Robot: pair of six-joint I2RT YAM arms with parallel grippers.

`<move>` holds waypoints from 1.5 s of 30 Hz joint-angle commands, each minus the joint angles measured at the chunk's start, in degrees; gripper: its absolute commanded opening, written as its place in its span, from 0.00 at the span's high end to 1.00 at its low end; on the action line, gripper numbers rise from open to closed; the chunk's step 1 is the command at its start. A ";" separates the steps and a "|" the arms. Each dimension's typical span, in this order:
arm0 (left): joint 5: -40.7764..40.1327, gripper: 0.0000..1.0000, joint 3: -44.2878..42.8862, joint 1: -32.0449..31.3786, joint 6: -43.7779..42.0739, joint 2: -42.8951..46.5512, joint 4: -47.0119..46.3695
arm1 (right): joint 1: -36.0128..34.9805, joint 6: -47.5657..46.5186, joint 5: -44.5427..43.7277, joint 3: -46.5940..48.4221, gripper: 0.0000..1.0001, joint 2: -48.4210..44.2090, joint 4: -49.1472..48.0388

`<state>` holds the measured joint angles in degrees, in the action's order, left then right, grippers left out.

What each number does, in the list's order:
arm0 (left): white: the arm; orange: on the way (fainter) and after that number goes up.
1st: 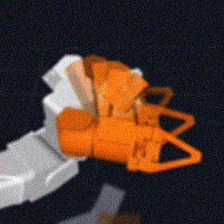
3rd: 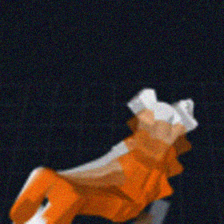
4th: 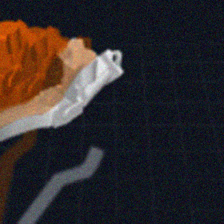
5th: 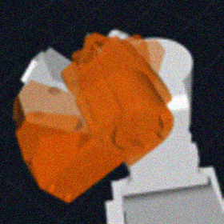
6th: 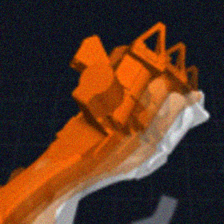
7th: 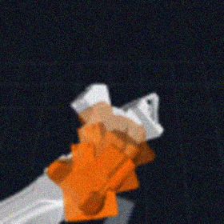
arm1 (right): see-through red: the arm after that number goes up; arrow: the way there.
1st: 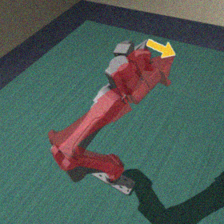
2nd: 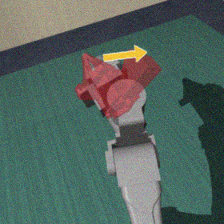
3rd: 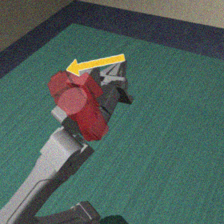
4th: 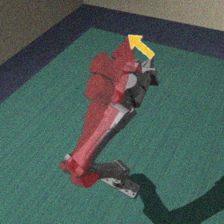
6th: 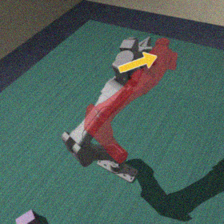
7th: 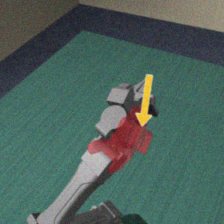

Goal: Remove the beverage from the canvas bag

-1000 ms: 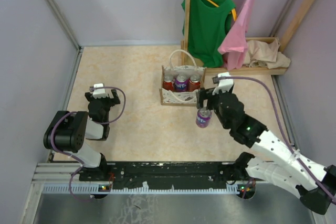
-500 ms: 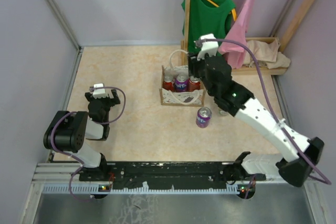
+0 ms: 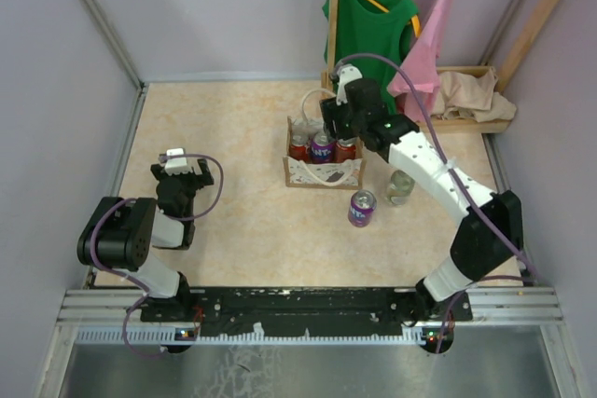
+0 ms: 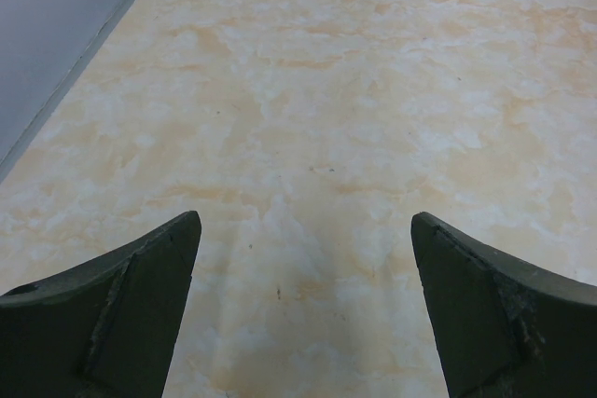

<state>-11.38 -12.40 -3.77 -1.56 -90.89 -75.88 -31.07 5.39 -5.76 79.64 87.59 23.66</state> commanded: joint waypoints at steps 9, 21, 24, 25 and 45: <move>-0.23 0.00 0.32 -0.10 -0.28 -0.38 -1.03 | 2.21 -0.11 5.26 3.32 0.30 6.04 3.53; -0.27 0.00 0.34 -0.02 -0.29 -0.37 -1.03 | 3.28 -1.19 -4.57 -0.20 0.17 7.60 4.80; -0.18 0.00 0.35 -0.05 -0.28 -0.35 -1.03 | 3.92 -1.75 -5.26 -0.34 0.18 9.88 4.51; -0.22 0.00 0.30 -0.06 -0.28 -0.34 -1.03 | 4.03 -1.97 -5.45 -0.28 0.18 10.33 4.47; -0.23 0.00 0.32 -0.02 -0.28 -0.35 -1.03 | 4.18 -2.02 -7.43 -1.25 0.24 15.32 -0.68</move>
<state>-11.38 -12.40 -3.77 -1.56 -90.89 -75.88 -27.57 3.42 -11.97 78.74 101.51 25.76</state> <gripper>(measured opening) 0.998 0.771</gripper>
